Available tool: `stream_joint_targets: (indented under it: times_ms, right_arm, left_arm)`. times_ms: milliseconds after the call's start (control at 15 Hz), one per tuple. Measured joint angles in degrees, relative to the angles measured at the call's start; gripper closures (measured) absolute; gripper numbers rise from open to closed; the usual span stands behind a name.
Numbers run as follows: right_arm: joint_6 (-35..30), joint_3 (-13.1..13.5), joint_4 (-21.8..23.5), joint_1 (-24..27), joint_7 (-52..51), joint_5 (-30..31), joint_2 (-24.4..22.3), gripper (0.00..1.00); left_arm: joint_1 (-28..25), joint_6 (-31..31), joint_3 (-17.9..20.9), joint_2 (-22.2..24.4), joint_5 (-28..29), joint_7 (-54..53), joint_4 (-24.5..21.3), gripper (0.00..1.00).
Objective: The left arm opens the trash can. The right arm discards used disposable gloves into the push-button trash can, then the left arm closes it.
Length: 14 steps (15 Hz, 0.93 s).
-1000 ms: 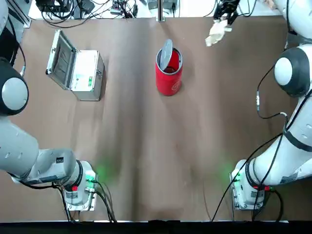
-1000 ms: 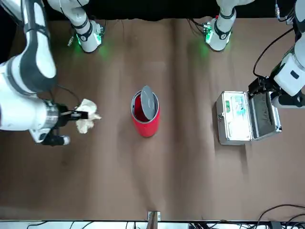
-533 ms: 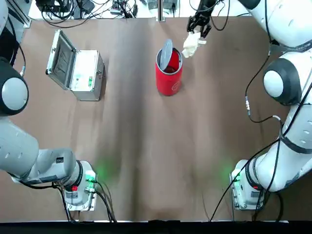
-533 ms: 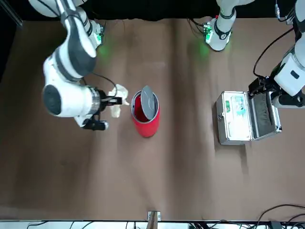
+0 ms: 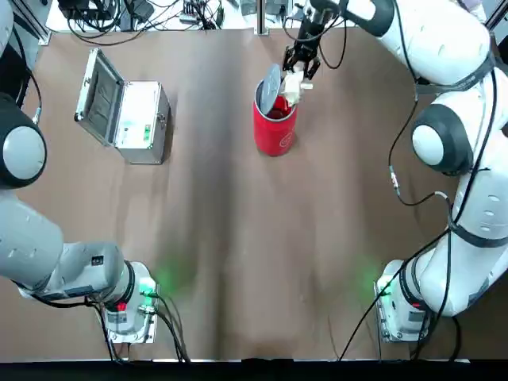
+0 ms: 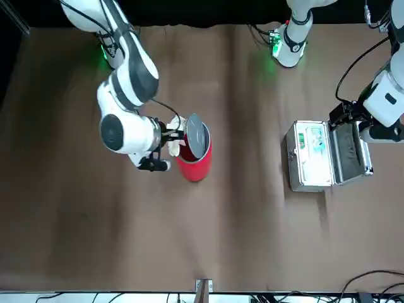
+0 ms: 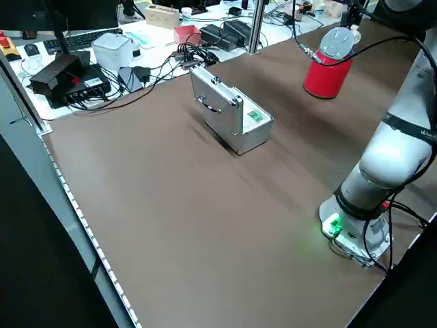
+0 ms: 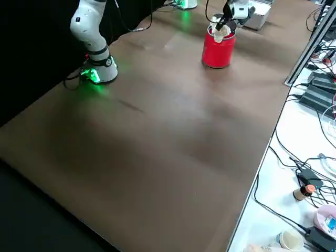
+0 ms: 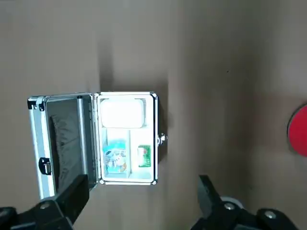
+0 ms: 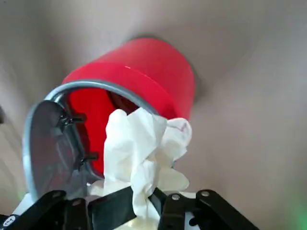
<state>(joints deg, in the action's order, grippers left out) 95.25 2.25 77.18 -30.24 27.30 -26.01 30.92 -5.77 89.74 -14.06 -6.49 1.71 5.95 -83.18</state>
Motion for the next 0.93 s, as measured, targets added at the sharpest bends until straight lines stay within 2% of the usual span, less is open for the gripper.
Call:
stream_joint_targets:
  times_ms: [267, 933]
  right_arm:
    - [0.12, 0.15, -0.01, -0.2, 1.69, -0.95, 1.22, 1.0]
    - [0.12, 1.1, 0.03, 1.54, 11.08, -15.47, 3.9, 1.0]
  left_arm:
    - [0.15, -0.01, -0.02, 0.0, 0.0, 0.0, -0.01, 0.0]
    - [0.25, -0.03, -0.04, 0.0, 0.0, 0.0, -0.1, 0.0]
